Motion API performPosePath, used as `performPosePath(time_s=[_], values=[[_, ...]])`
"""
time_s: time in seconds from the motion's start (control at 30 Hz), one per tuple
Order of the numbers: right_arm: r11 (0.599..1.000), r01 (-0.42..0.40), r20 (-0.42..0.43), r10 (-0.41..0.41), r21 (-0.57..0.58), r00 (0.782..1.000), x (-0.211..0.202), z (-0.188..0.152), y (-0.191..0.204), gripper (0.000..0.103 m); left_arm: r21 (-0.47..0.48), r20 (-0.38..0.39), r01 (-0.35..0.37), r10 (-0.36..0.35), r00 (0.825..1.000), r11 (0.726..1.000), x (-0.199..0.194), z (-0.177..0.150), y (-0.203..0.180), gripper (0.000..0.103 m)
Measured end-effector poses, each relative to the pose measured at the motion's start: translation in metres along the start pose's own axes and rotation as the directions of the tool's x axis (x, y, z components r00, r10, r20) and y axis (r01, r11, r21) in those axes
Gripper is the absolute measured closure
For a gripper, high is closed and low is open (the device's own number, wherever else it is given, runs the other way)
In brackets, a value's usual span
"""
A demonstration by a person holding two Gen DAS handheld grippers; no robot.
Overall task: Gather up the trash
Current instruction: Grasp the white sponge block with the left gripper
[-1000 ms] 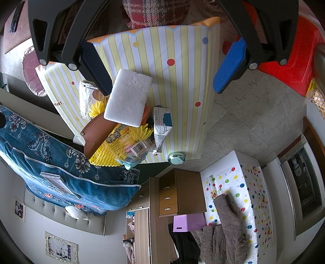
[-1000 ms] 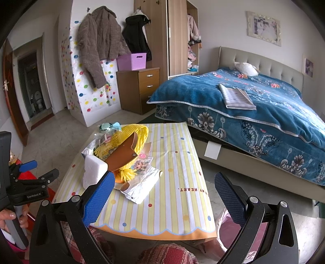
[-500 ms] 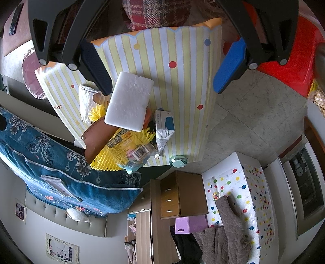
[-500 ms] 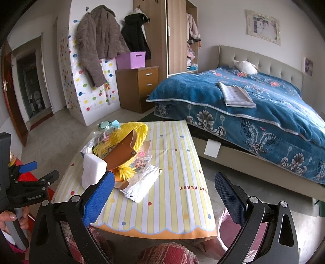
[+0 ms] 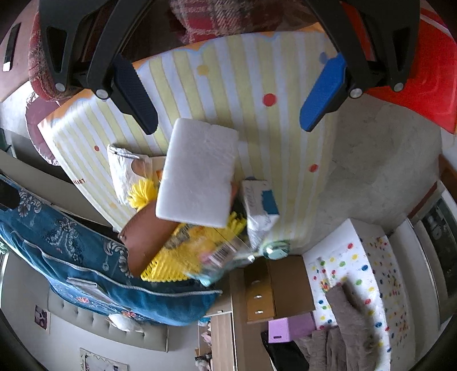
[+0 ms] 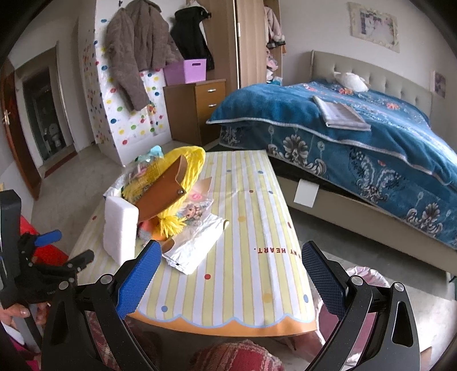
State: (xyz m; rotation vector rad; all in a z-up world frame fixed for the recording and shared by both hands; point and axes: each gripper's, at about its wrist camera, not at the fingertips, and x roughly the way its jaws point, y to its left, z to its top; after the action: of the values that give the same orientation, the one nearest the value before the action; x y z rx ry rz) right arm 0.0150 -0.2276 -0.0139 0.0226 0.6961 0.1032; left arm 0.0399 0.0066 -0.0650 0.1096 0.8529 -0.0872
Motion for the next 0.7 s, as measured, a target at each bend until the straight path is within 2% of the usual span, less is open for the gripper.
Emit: performPosePath(time_s=[0.07, 0.2, 0.57, 0.63, 0.7], values=[[1.0, -0.02, -0.004, 0.02, 0.009, 1.0, 0.008, -0.003, -0.001, 0.005, -0.006, -0.006, 0.011, -0.011, 1.0, 1.0, 0.006, -0.002, -0.001, 0.007], [1.0, -0.001, -0.04, 0.0, -0.01, 0.999, 0.025, -0.008, -0.001, 0.005, 0.006, -0.032, 0.026, -0.026, 0.999, 1.0, 0.017, -0.004, -0.004, 0.007], [0.999, -0.04, -0.041, 0.041, 0.027, 0.998, 0.047, -0.01, -0.002, 0.005, 0.024, -0.036, 0.045, -0.045, 0.998, 0.999, 0.037, 0.008, -0.01, 0.007], [0.999, -0.029, -0.062, 0.03, 0.023, 0.998, 0.05, -0.009, -0.004, 0.005, 0.034, -0.029, 0.026, -0.025, 0.999, 0.999, 0.044, 0.012, -0.012, 0.007], [1.0, -0.013, -0.063, 0.014, 0.012, 0.998, 0.05, -0.009, -0.006, 0.005, 0.03, -0.042, 0.04, -0.039, 0.998, 0.999, 0.051, 0.015, -0.011, 0.007]])
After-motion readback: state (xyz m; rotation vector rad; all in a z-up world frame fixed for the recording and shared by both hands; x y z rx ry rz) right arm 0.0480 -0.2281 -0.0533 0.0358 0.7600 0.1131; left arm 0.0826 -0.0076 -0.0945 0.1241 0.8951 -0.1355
